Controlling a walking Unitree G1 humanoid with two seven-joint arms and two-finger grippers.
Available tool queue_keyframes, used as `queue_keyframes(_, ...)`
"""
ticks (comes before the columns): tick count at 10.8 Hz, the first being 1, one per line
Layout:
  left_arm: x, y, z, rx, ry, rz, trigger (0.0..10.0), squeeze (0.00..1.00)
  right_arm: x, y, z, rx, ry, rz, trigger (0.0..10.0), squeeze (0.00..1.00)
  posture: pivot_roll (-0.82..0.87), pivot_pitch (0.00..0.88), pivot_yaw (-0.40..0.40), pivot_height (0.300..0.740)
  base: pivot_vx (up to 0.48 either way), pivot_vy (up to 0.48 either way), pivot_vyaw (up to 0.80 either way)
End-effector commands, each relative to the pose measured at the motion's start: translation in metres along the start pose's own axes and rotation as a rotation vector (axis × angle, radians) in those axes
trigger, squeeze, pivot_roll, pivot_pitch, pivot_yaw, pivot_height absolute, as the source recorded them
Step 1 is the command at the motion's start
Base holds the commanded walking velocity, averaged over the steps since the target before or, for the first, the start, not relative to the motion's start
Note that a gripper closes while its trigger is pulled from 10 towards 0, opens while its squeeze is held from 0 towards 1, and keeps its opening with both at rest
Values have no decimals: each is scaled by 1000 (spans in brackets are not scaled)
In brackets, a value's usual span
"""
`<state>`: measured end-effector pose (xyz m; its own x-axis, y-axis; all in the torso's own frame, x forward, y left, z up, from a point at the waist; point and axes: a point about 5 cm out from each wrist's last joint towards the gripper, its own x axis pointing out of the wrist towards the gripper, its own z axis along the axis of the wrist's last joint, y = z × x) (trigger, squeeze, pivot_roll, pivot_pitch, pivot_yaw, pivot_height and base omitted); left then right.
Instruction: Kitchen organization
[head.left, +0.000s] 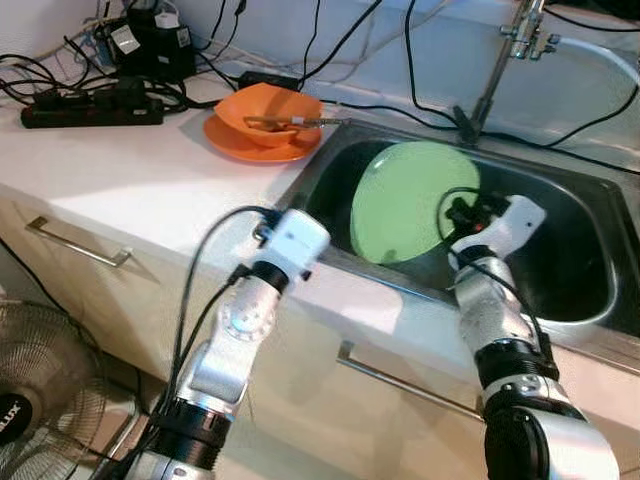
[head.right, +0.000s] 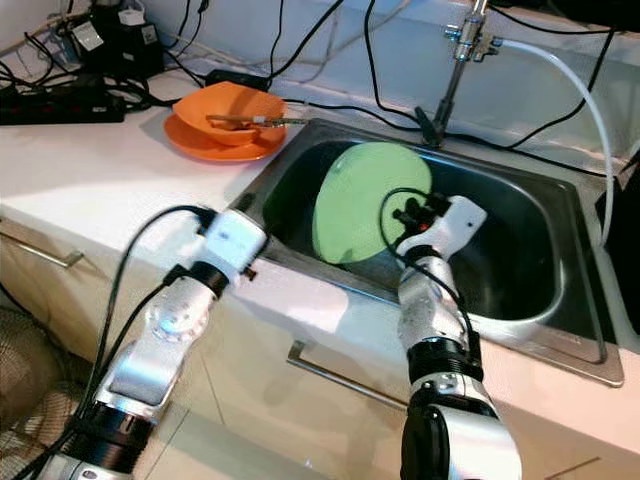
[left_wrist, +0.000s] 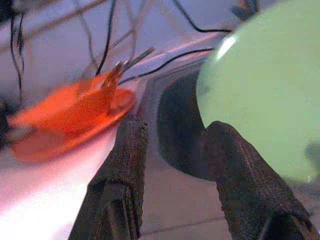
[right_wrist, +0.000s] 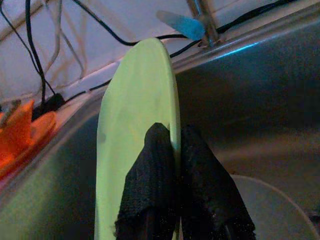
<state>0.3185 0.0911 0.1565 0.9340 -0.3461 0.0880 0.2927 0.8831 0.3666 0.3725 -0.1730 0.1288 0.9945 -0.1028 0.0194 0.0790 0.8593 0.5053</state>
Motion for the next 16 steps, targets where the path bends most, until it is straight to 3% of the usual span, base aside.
queue_keyframes(1,0,4,-2,-111,19,26,10000,0,7,12,11,-44,-45,48,10000,0,260,0,-62,740,0,0,0)
queue_keyframes(2,-1,2,-7,-201,46,47,10000,0,7,15,2,-86,0,60,10000,0,258,0,-61,740,0,0,0)
queue_keyframes(3,1,4,-10,-260,10,57,10000,0,6,19,-7,-156,45,85,10000,0,261,0,-64,740,0,0,0)
queue_keyframes(9,-2,2,-11,-303,65,41,10000,0,11,32,-19,-230,154,137,10000,0,270,0,-75,740,0,0,0)
queue_keyframes(10,-3,3,-11,-291,70,42,10000,0,12,34,-20,-230,171,142,10000,1000,272,0,-77,740,0,0,0)
queue_keyframes(11,-3,2,-12,-290,74,40,10000,0,12,36,-21,-235,180,154,10000,1000,275,0,-79,740,0,0,0)
queue_keyframes(12,-4,2,-12,-291,79,38,10000,0,12,37,-22,-245,185,154,10000,0,277,1,-80,740,0,0,0)
queue_keyframes(15,-4,1,-13,-295,87,33,10000,0,12,37,-21,-243,185,154,10000,0,272,5,-78,740,0,0,0)
queue_keyframes(16,-4,1,-14,-295,89,32,10000,0,12,37,-21,-243,183,156,10000,231,272,5,-78,740,0,0,0)
